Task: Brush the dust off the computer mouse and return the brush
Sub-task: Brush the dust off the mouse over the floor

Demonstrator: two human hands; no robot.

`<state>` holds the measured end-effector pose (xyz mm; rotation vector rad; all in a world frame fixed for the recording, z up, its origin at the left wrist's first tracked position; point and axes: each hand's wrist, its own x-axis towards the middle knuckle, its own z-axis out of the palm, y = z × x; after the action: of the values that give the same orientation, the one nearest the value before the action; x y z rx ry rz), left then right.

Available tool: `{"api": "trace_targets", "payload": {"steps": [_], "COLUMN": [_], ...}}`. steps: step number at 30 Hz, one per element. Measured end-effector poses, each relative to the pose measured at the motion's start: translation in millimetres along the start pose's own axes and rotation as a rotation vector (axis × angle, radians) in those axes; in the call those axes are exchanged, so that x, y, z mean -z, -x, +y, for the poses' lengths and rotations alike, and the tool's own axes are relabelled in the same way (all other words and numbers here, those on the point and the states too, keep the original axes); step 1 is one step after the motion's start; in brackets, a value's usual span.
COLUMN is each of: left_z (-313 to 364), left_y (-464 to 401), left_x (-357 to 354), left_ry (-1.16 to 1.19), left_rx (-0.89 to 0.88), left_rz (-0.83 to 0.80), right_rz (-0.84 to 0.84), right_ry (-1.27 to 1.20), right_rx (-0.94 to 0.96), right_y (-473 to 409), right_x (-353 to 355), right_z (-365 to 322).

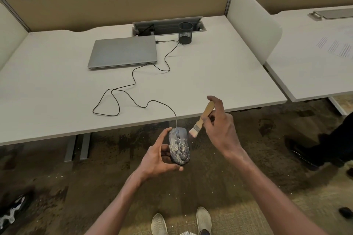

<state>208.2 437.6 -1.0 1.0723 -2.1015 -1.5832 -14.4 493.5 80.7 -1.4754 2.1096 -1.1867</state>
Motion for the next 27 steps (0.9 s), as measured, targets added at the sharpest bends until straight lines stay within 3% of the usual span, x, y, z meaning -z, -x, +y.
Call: {"api": "trace_targets", "payload": {"steps": [9, 14, 27], "left_z": [2, 1, 3], "left_y": [0, 1, 1], "left_x": [-1, -1, 2], "left_ry": [-0.001, -0.015, 0.037], "left_rx": [0.000, -0.004, -0.009], "left_rz": [-0.005, -0.004, 0.006], "right_rz": [0.001, 0.011, 0.008], "right_ry": [-0.123, -0.017, -0.036], "right_rx": [-0.035, 0.013, 0.021], "right_y": [3, 0, -13], "right_x": [3, 4, 6], "right_z": [-4, -4, -16]}}
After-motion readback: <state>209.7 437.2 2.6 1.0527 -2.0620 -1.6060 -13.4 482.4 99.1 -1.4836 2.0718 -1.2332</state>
